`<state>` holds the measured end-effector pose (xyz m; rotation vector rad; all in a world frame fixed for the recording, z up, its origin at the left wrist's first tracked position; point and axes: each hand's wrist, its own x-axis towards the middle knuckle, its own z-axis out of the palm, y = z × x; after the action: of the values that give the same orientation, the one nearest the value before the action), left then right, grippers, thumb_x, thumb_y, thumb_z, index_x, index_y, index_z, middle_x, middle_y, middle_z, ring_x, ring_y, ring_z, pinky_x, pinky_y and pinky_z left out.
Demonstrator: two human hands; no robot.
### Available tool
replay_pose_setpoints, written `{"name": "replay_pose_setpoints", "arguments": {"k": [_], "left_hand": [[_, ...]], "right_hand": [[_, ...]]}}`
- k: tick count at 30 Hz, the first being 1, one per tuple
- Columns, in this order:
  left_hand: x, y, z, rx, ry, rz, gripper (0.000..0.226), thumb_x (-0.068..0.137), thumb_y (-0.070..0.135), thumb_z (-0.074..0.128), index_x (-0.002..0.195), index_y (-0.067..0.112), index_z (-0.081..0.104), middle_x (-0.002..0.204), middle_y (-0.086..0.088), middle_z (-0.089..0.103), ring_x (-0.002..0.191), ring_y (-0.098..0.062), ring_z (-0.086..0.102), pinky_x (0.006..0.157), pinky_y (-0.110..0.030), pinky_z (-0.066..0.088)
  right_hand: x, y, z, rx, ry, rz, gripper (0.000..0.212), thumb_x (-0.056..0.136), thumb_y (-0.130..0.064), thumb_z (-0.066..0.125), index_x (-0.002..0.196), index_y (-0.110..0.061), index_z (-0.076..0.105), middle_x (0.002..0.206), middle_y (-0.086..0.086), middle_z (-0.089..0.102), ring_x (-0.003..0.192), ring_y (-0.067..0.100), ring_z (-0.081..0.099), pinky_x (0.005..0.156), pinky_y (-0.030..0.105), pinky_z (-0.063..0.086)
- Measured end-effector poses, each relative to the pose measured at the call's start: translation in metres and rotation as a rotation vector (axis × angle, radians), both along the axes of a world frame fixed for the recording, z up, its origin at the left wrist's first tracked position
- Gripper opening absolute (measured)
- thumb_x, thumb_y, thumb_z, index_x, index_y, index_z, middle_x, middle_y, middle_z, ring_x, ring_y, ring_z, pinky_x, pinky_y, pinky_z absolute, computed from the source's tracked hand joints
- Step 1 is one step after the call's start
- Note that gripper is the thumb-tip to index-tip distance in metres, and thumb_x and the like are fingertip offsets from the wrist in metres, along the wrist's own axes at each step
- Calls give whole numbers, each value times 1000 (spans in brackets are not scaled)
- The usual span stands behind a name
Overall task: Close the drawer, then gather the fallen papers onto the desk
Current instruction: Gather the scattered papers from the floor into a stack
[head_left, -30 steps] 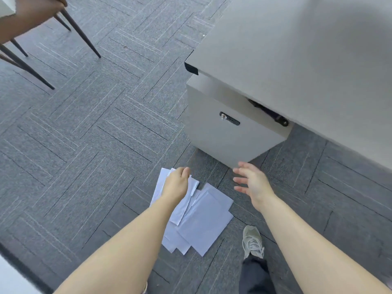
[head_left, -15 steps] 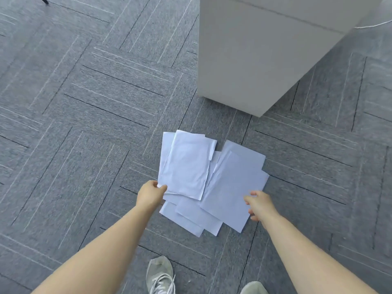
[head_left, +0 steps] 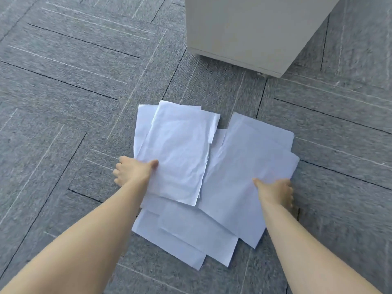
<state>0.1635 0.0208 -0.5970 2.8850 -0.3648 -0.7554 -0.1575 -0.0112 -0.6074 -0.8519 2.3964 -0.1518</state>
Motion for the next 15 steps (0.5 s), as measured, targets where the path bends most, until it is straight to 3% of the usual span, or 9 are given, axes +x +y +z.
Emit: {"name": "replay_pose_setpoints", "arguments": {"k": [3, 6, 9, 12, 14, 15], "left_hand": [[9, 0, -1, -9, 86, -116, 53, 65, 39, 71, 109, 10, 64, 119, -18, 65, 116, -38, 54, 102, -46, 41], [20, 8, 2, -255, 264, -133, 20, 68, 23, 71, 84, 13, 65, 98, -14, 71, 89, -31, 66, 83, -40, 53], [32, 15, 22, -560, 650, -25, 20, 69, 11, 77, 85, 15, 65, 90, -11, 74, 70, -22, 71, 67, -35, 61], [27, 17, 37, -476, 981, -108, 32, 63, 8, 77, 94, 11, 69, 83, -7, 78, 62, -19, 73, 58, -31, 62], [7, 19, 31, -325, 901, -276, 22, 65, 6, 79, 84, 10, 69, 75, -6, 77, 61, -18, 72, 56, -29, 59], [-5, 19, 26, -265, 739, -378, 15, 69, 7, 78, 76, 11, 66, 72, -6, 73, 66, -21, 72, 58, -29, 57]], "right_hand": [[5, 5, 4, -15, 40, 79, 79, 66, -45, 79, 129, -9, 45, 134, 24, 46, 123, 42, 44, 96, 53, 39], [-3, 16, 10, 15, 105, 33, 95, 64, -51, 79, 141, -18, 32, 136, 25, 38, 122, 42, 39, 91, 55, 41], [-8, 17, 11, 8, 54, -41, 81, 69, -40, 78, 134, -11, 38, 135, 27, 39, 122, 44, 40, 87, 54, 45], [5, 12, 9, -72, -24, 57, 59, 69, -27, 76, 118, -7, 51, 123, 23, 54, 113, 43, 52, 87, 49, 49], [15, 13, 7, -104, -68, 154, 43, 72, -23, 73, 108, -10, 55, 112, 15, 62, 102, 39, 58, 82, 48, 52], [18, 15, 6, -98, -101, 182, 36, 76, -20, 70, 108, -12, 56, 109, 13, 63, 97, 36, 59, 79, 46, 52]]}}
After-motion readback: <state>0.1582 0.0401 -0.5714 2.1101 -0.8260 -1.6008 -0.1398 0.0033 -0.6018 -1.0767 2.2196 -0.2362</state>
